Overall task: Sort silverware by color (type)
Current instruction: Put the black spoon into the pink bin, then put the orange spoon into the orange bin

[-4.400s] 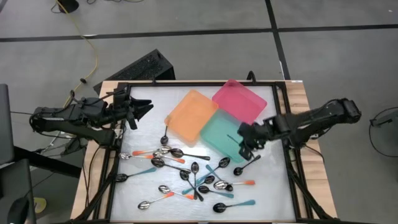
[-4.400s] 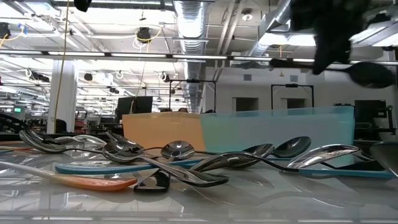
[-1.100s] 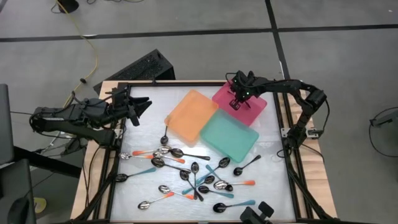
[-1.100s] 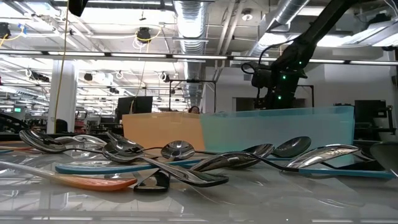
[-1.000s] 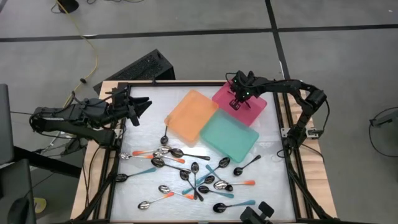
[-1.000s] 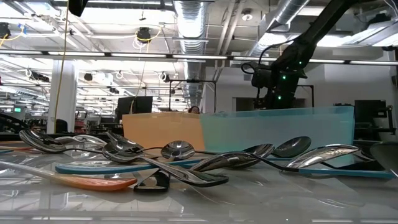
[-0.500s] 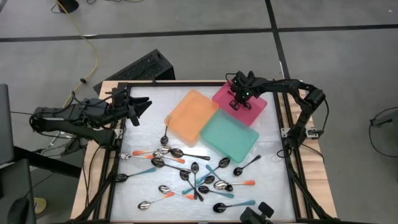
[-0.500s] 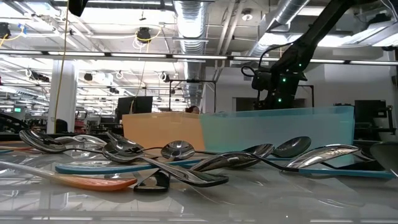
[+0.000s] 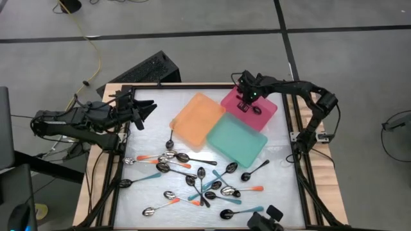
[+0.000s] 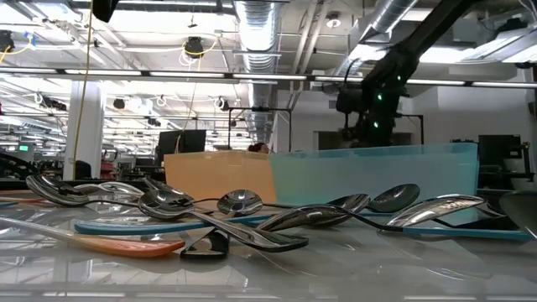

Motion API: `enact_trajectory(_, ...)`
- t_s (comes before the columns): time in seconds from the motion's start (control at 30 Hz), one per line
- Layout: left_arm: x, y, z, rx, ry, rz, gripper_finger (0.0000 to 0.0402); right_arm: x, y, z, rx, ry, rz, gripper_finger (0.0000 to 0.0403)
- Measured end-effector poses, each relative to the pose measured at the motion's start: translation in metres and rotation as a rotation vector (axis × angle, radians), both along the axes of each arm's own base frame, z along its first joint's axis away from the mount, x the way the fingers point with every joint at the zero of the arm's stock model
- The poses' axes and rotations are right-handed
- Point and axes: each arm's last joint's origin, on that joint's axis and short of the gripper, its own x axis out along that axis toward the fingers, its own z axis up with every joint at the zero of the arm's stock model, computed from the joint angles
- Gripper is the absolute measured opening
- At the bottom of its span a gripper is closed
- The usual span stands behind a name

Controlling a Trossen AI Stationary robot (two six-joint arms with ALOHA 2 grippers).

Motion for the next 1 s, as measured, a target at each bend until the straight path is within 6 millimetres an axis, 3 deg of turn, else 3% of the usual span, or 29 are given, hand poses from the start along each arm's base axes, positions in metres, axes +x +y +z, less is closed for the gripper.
enact_trajectory(0.27,0.0,0.0,0.0,-0.001,0.0,-0.004,0.014,0.002,-0.001,0.046,-0.011,0.007,0.038,0.0079)
enact_trajectory(0.47,0.0,0.0,0.0,0.002,0.002,-0.008,0.014,-0.001,0.021,0.101,0.042,-0.015,0.106,0.01)
enact_trajectory(0.73,0.0,0.0,0.0,0.004,0.003,-0.008,0.014,-0.008,0.093,0.163,0.098,-0.264,0.227,0.0101)
enact_trajectory(1.0,0.0,0.0,0.0,0.005,0.004,-0.009,0.014,-0.02,0.181,0.193,0.2,-0.365,0.34,0.0101)
